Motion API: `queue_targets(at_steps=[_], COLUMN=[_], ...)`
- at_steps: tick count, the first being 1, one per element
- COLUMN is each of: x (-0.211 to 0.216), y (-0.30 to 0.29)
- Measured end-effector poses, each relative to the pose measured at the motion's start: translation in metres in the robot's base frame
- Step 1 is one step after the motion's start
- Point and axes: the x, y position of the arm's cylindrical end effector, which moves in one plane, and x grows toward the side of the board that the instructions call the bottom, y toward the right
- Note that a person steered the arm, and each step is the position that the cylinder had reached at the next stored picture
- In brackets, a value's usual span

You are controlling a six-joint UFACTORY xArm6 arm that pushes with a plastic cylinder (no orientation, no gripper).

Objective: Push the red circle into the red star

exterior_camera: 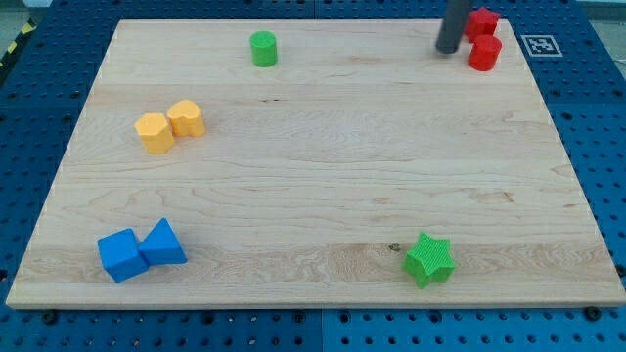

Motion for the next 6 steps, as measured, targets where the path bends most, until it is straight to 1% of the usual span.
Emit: queue_targets(at_steps=[1,2,3,4,5,6], x=[0.008,0.032,0.046,0.075,0.083,0.044], y=[-0.017,0.012,0.065,0.07,0.087,0.081])
